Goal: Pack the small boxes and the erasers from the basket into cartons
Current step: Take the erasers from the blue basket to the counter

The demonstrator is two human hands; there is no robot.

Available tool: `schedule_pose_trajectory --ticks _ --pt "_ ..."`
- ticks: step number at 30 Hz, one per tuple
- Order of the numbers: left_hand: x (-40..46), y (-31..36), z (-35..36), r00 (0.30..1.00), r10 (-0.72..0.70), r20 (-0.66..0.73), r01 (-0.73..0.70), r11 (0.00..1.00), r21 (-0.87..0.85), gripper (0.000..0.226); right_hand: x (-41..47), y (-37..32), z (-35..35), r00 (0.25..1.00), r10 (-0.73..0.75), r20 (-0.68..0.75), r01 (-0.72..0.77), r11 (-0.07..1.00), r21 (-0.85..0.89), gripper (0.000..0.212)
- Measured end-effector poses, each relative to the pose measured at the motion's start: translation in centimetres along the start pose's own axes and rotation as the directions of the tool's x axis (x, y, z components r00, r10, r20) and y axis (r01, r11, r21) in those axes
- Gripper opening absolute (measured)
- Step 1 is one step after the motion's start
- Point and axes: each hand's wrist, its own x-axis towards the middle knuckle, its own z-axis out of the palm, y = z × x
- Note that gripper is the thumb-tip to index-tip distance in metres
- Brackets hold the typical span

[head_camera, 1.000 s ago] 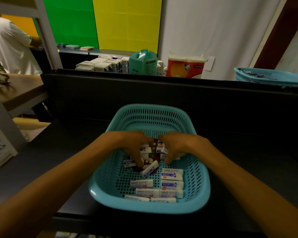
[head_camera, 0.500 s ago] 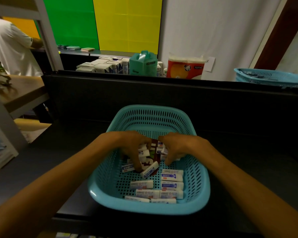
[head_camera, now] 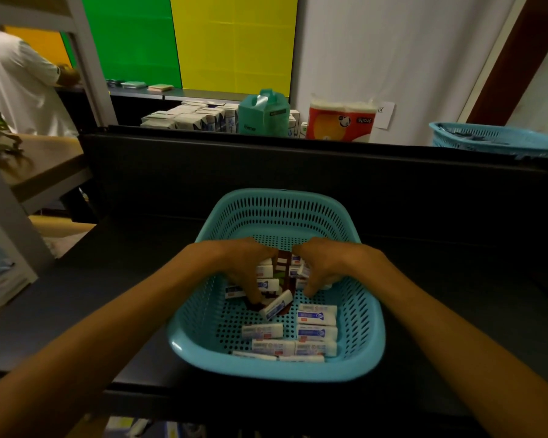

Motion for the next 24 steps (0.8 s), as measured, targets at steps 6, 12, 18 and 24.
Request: schedule_pose_trajectory --ticks 6,12,18,24 --pt "-0.8 0.5 -0.1 1.0 0.009 -0.03 -0.006 0.998 0.07 0.079 -0.3 -0.3 -0.3 1.0 -0.018 -0.014 0.018 1.0 -0.001 0.064" --pt "-0.6 0.3 0.1 0.998 0.025 -0.056 -0.021 0.997 0.074 0.079 -0.9 -0.6 -0.5 1.0 -0.014 -0.02 0.015 0.999 0.041 0.058" --pt "-0.3 -0.4 0.1 0.997 0.022 -0.081 -0.016 0.997 0.072 0.075 -1.1 -0.4 -0.6 0.997 -0.009 -0.078 0.013 0.998 0.055 0.059" --pt "-0.4 -0.5 -0.3 0.991 0.062 -0.116 -0.055 0.997 0.061 0.078 -2.0 -0.7 -1.1 0.979 -0.003 -0.204 0.033 0.989 0.143 0.049"
